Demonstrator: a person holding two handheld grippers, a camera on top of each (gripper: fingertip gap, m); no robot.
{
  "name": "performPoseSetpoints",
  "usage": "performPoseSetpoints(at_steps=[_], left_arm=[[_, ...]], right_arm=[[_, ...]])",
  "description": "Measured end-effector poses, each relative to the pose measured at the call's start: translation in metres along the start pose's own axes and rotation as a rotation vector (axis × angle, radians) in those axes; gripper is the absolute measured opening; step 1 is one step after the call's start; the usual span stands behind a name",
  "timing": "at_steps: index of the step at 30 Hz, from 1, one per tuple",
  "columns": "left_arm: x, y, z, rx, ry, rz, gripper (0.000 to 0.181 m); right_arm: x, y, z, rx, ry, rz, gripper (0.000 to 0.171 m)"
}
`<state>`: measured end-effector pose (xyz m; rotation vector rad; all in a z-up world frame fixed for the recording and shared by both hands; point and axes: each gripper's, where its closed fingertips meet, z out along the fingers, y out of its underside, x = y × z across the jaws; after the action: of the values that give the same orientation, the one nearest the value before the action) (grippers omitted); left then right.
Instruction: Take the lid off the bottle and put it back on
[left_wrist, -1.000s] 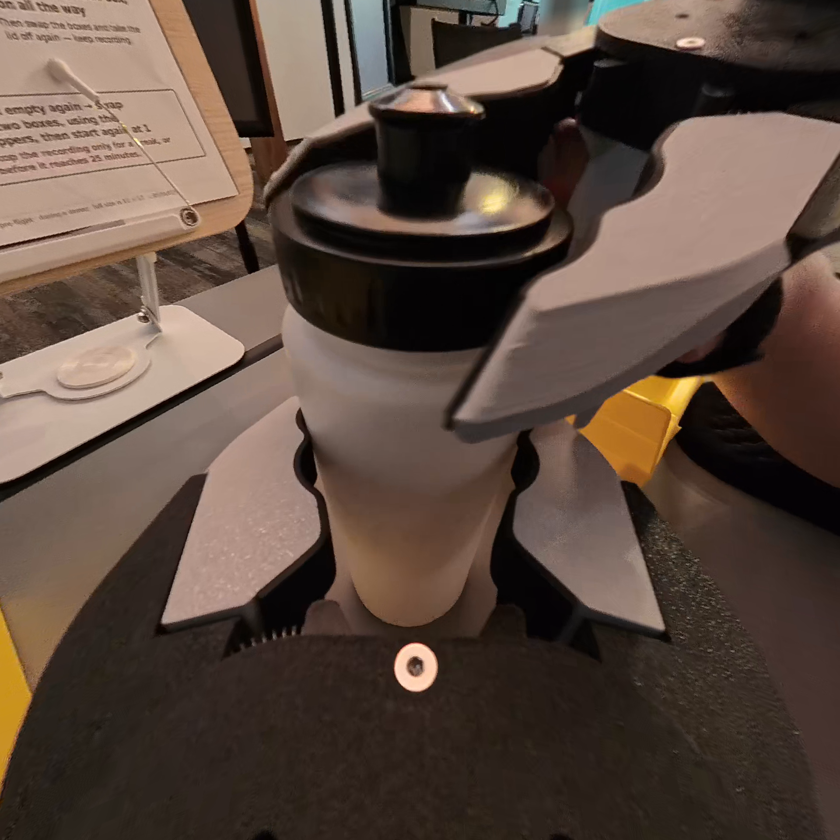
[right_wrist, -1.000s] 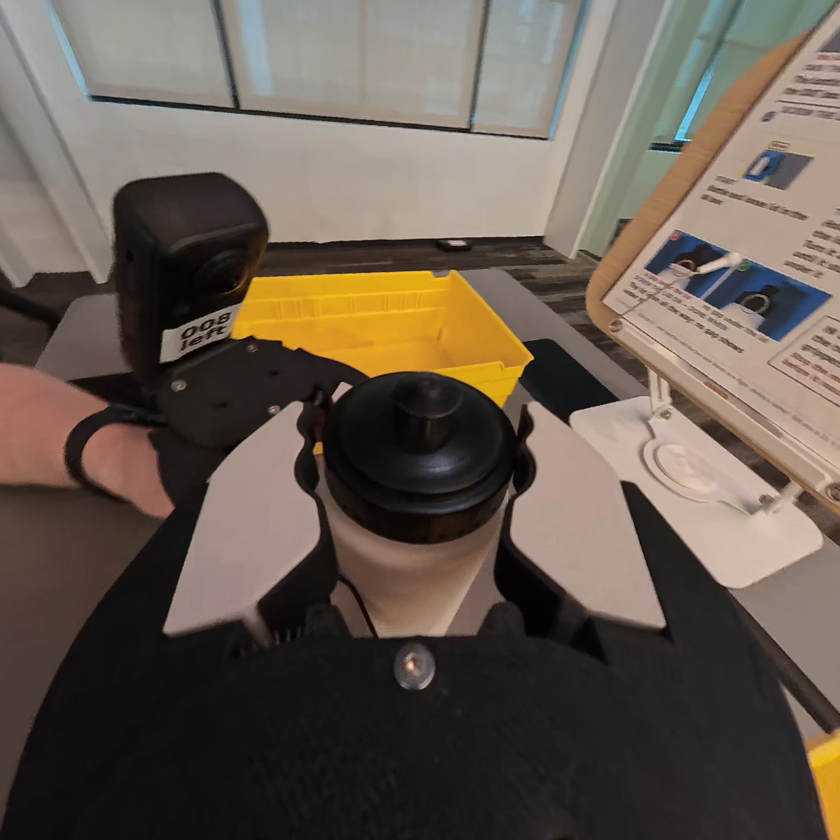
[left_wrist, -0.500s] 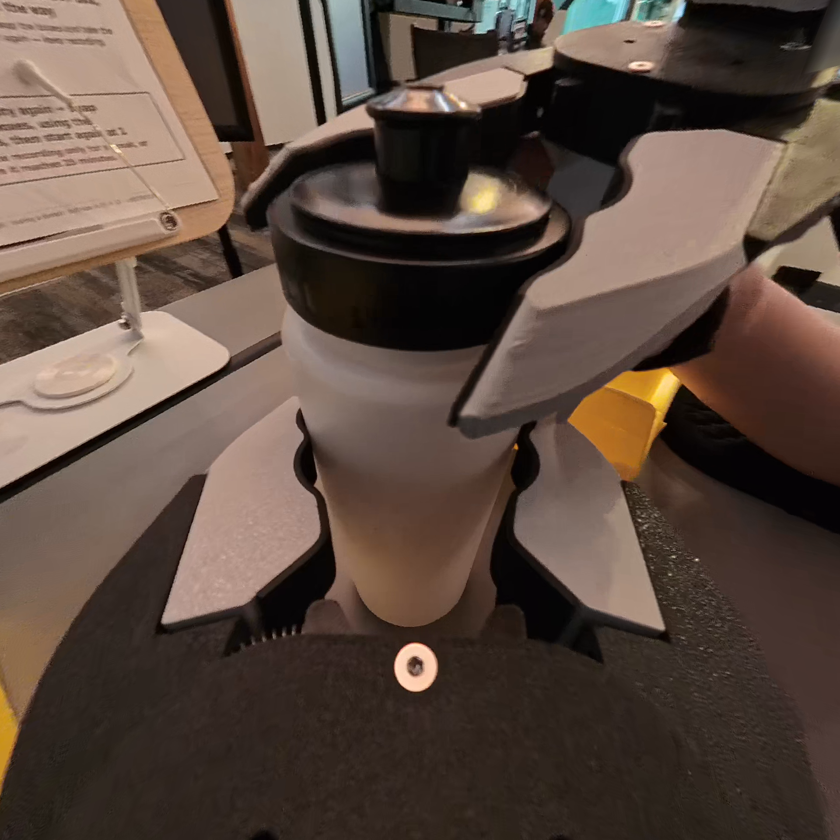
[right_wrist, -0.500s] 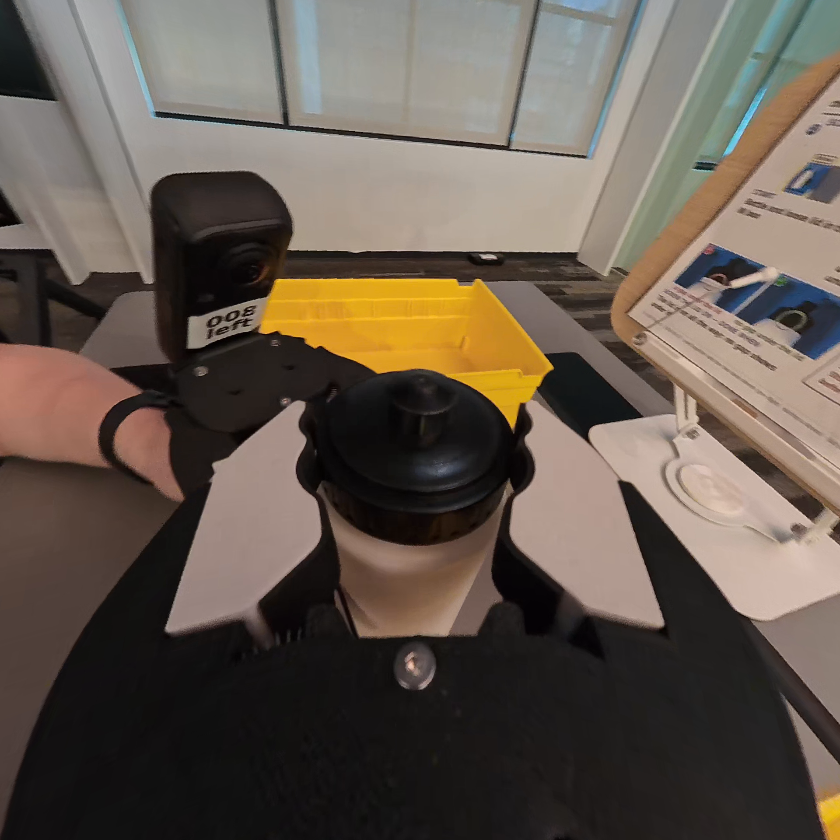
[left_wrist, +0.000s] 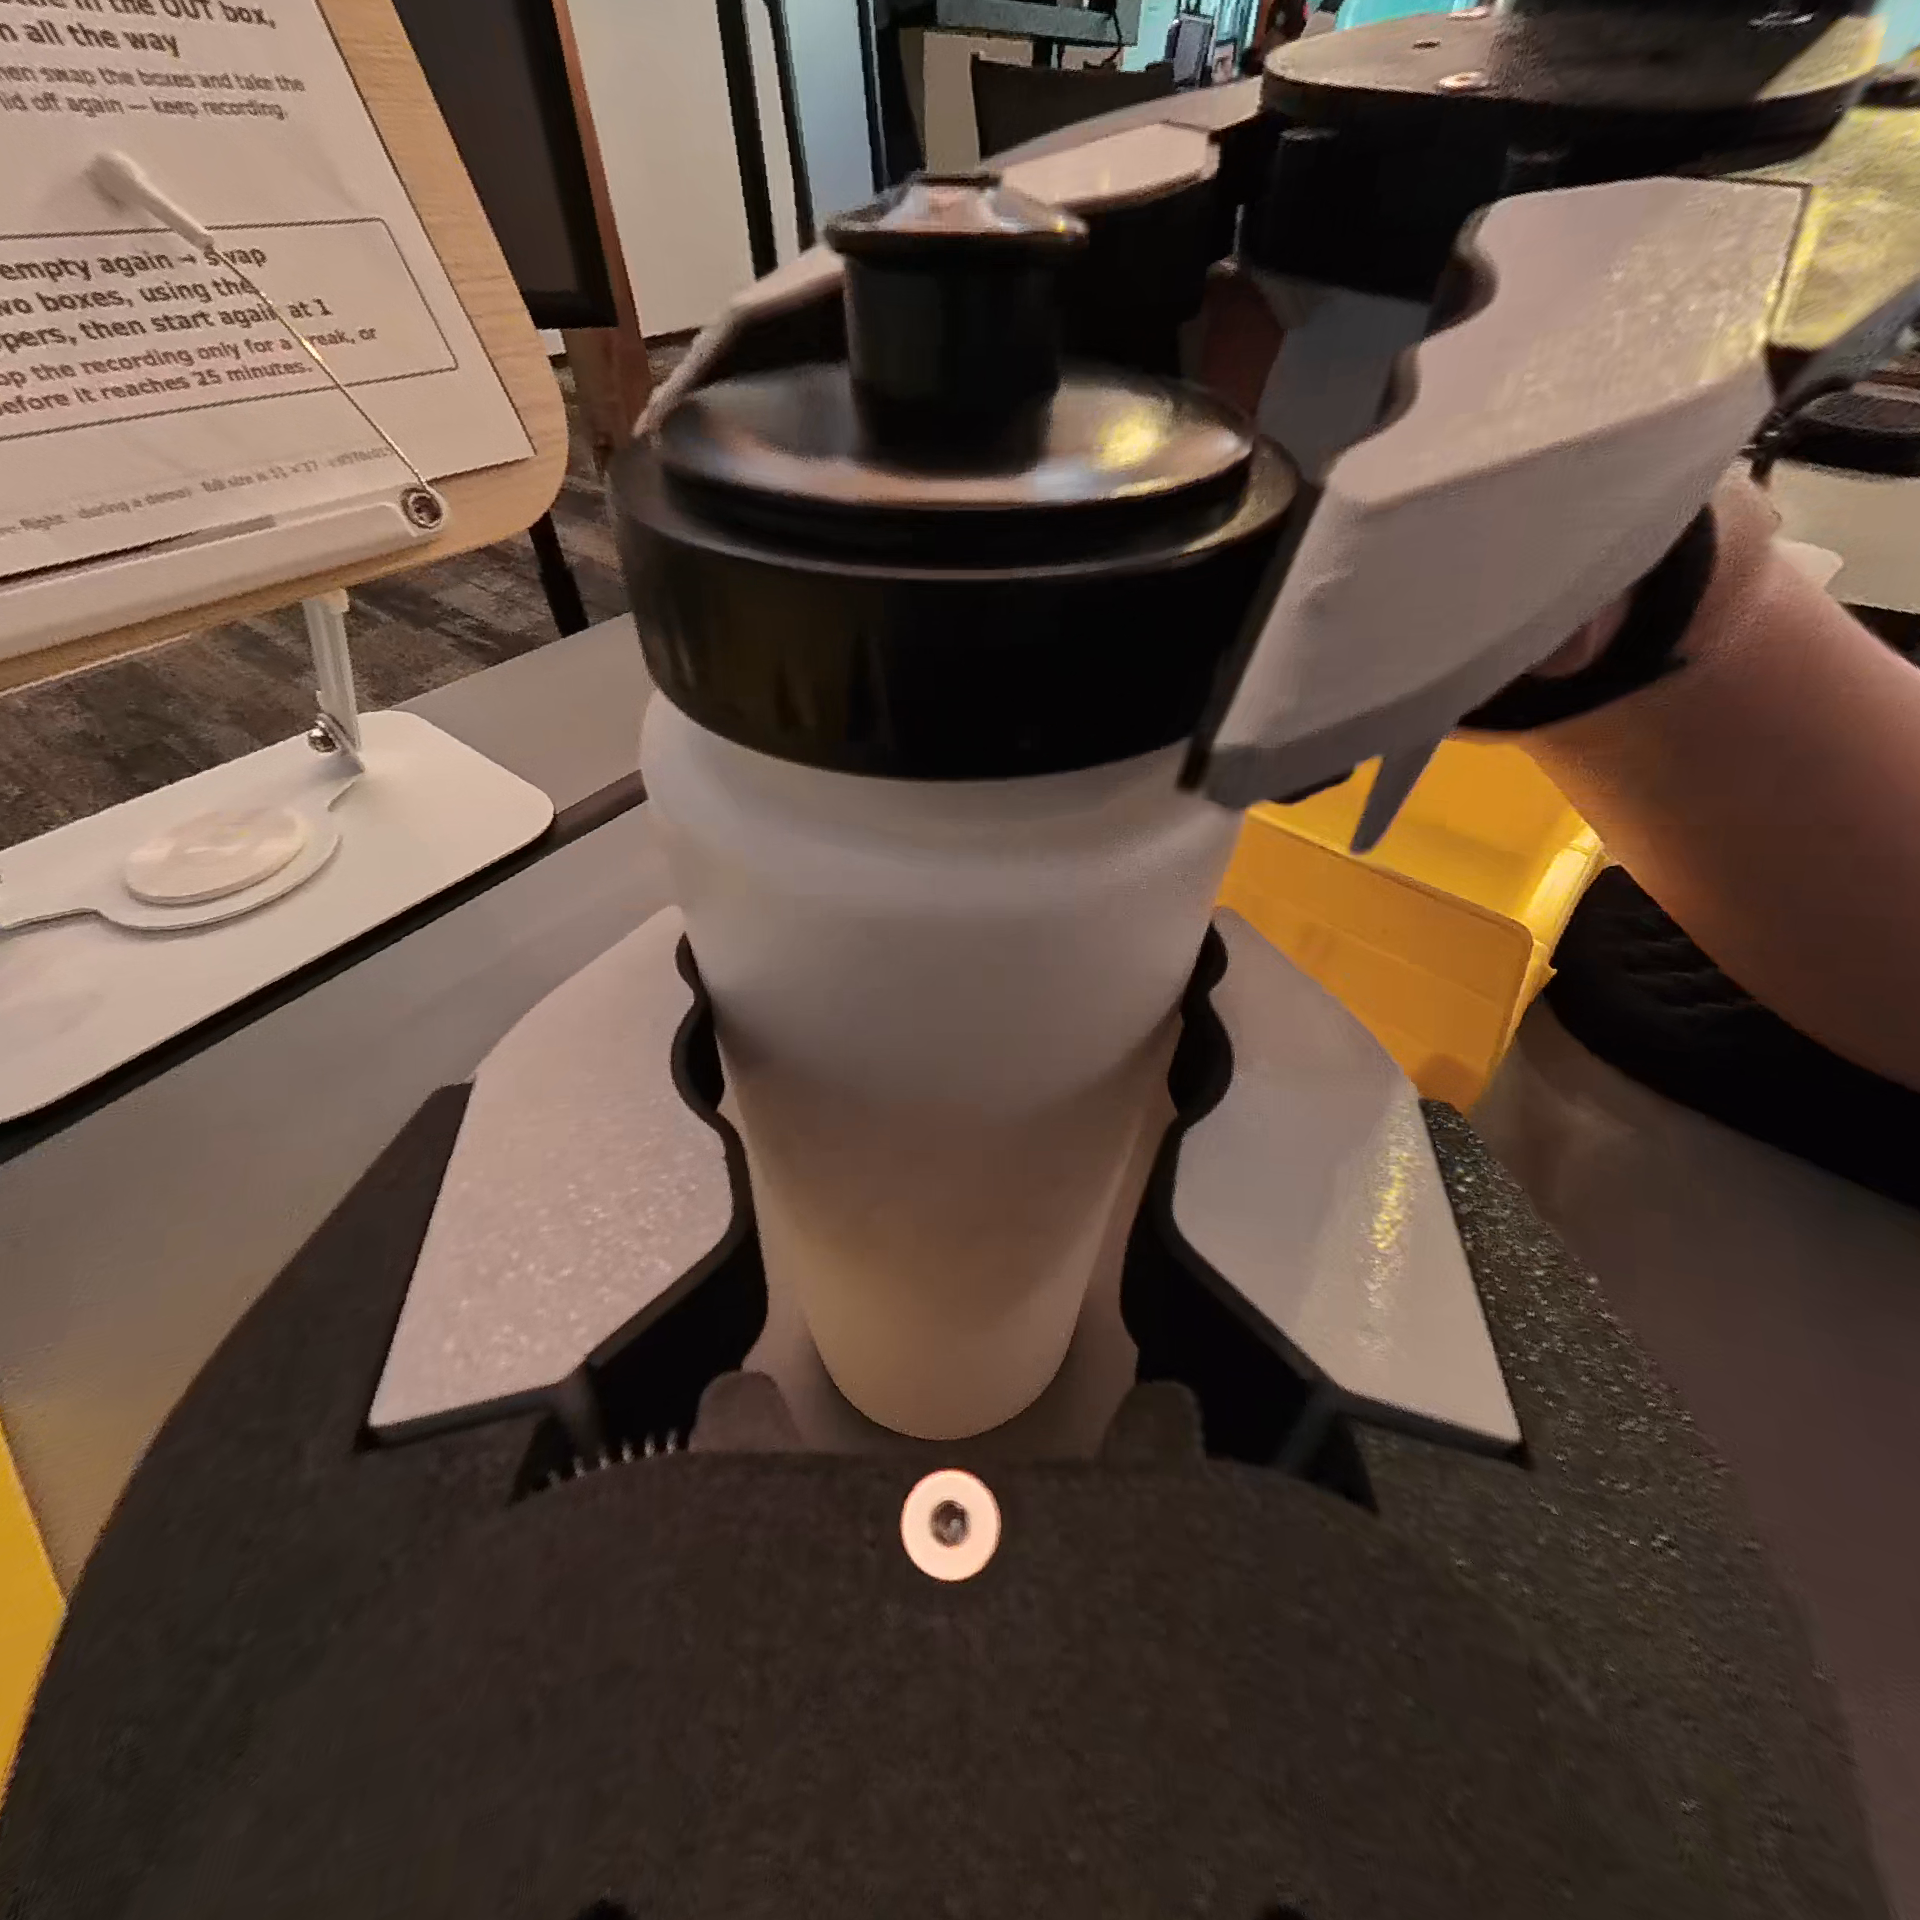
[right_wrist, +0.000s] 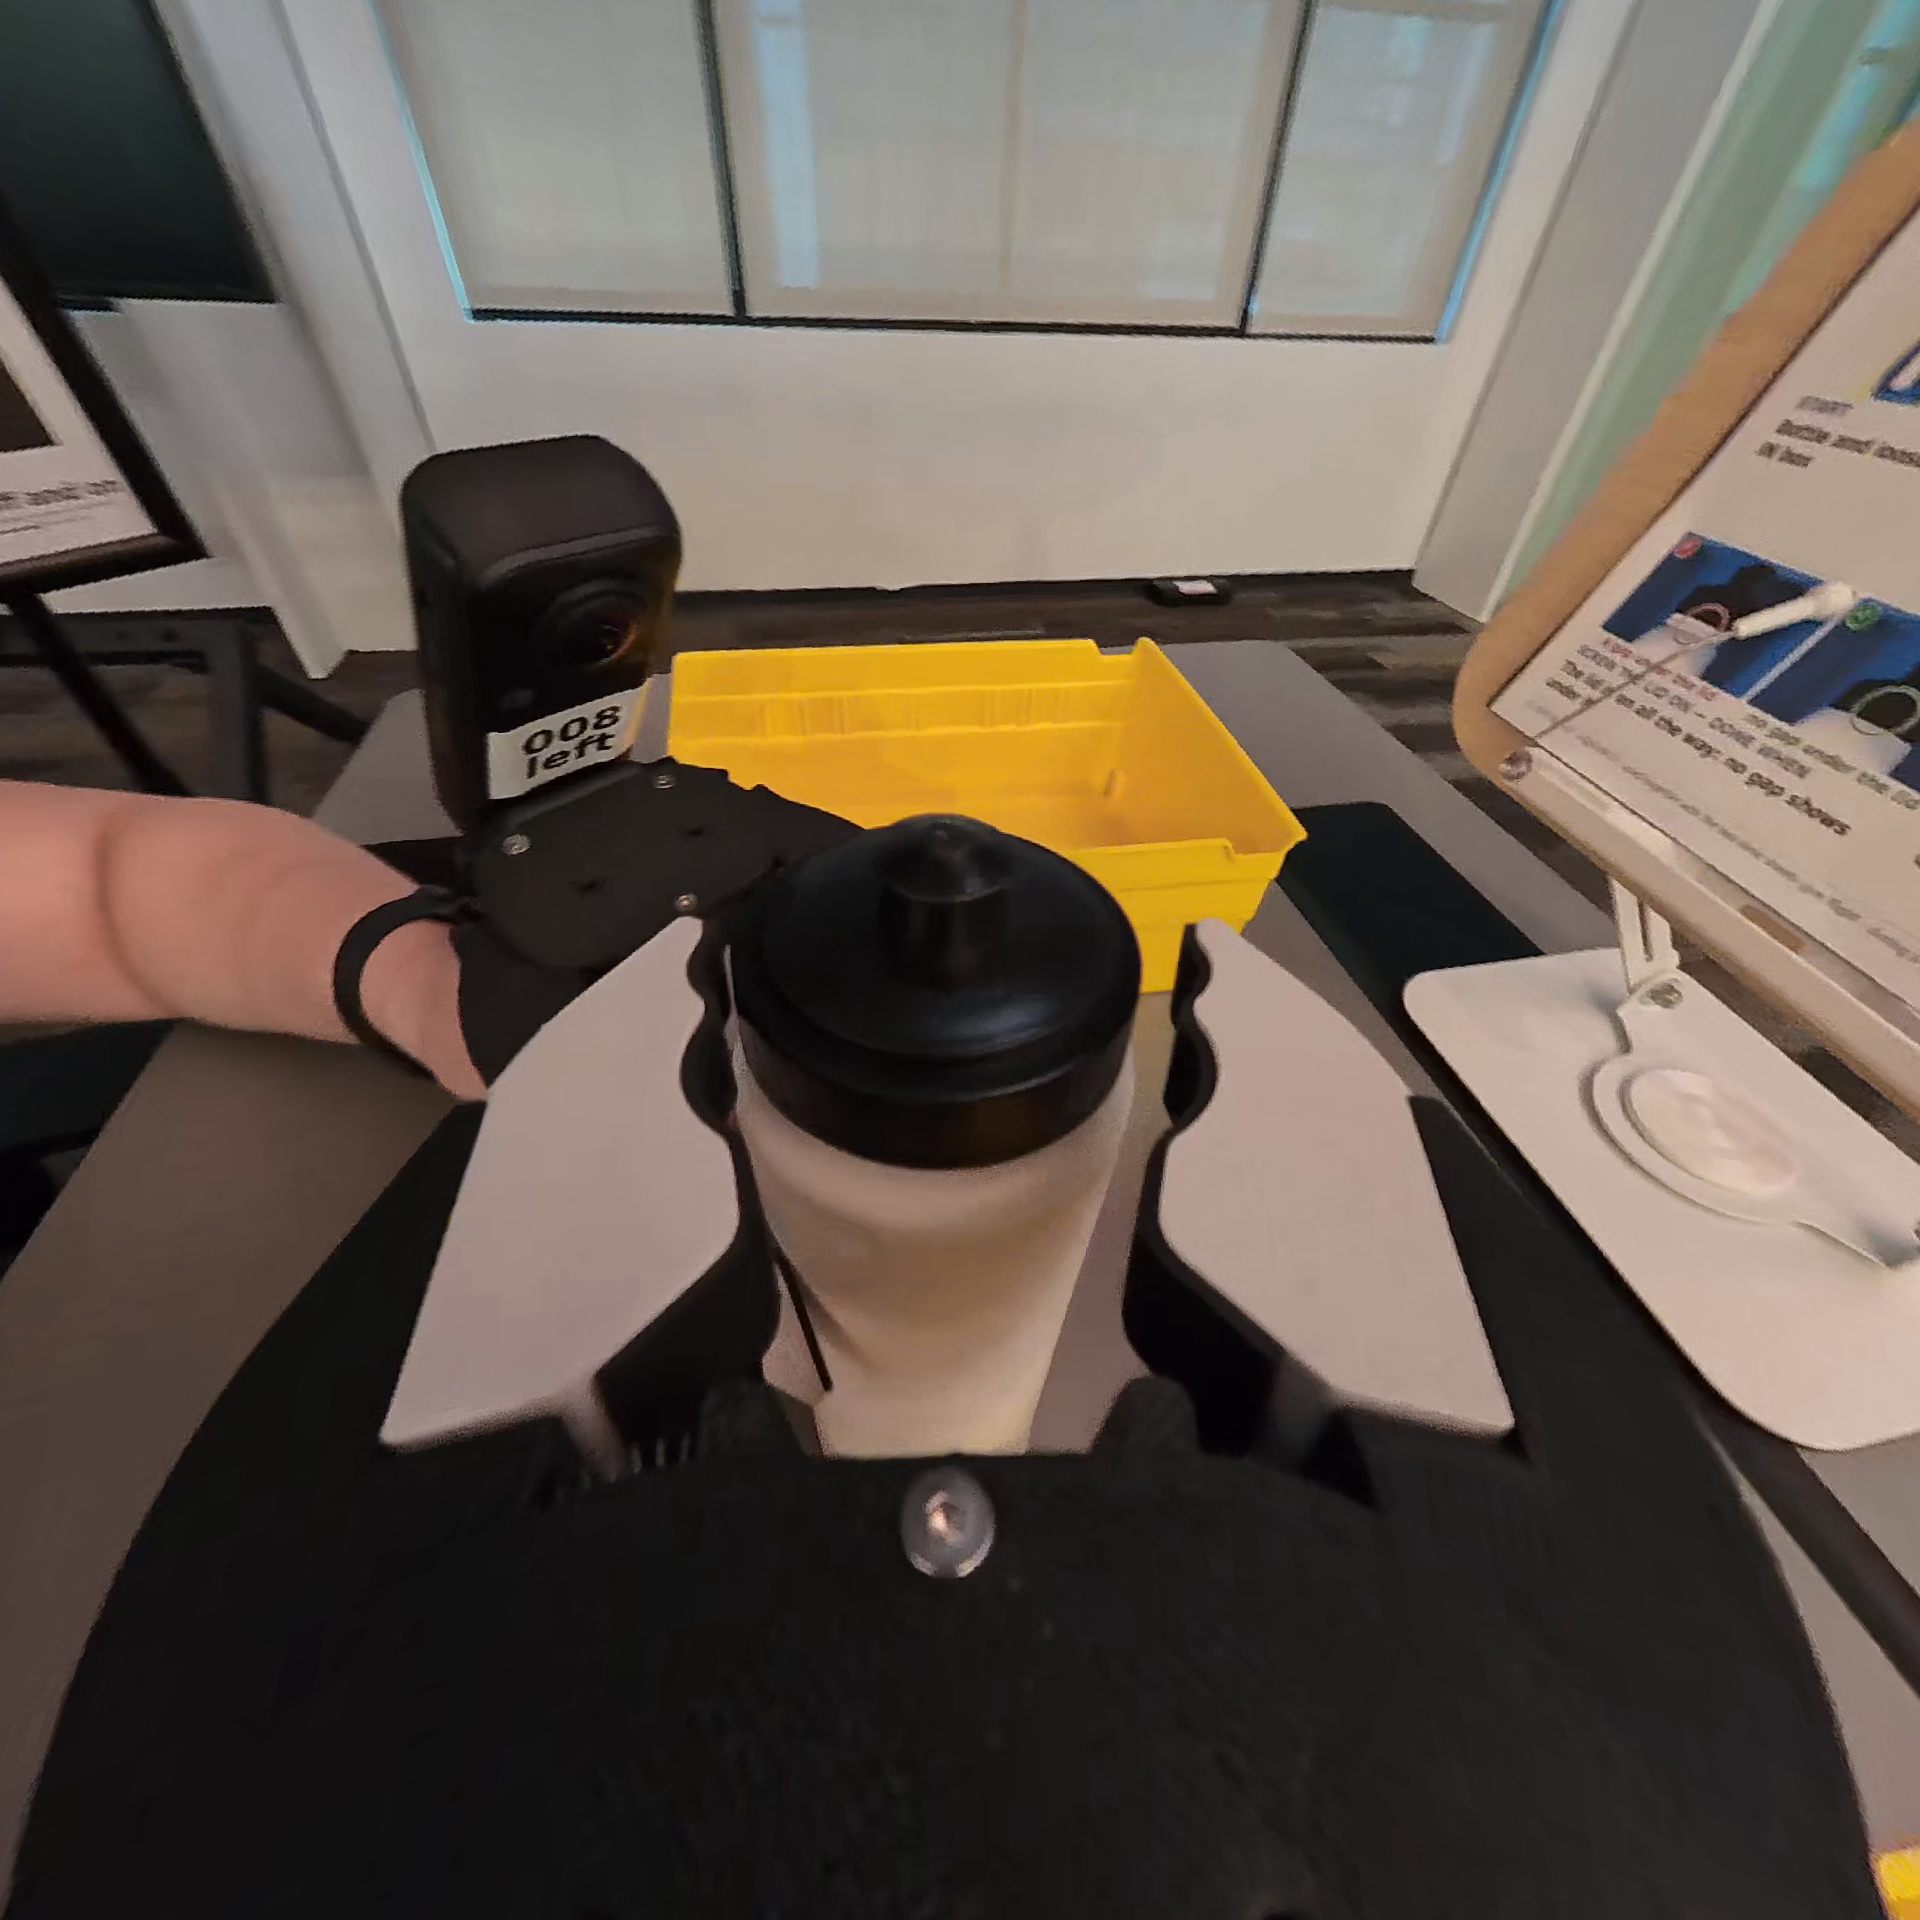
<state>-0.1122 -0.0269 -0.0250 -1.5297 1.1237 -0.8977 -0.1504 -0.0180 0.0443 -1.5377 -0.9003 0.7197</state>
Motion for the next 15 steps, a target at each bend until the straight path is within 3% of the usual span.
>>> performPoseSetpoints(at_steps=[6, 15], left_arm=[[0.001, 0.000, 0.000, -0.001, 0.012, -0.002, 0.086], [-0.017, 0.001, -0.007, -0.013, -0.150, -0.074, 0.086]], right_arm=[[-0.003, -0.002, -0.005, 0.009, -0.042, -0.016, 0.073], [0.007, -0.006, 0.012, 0.037, 0.278, 0.014, 0.073]])
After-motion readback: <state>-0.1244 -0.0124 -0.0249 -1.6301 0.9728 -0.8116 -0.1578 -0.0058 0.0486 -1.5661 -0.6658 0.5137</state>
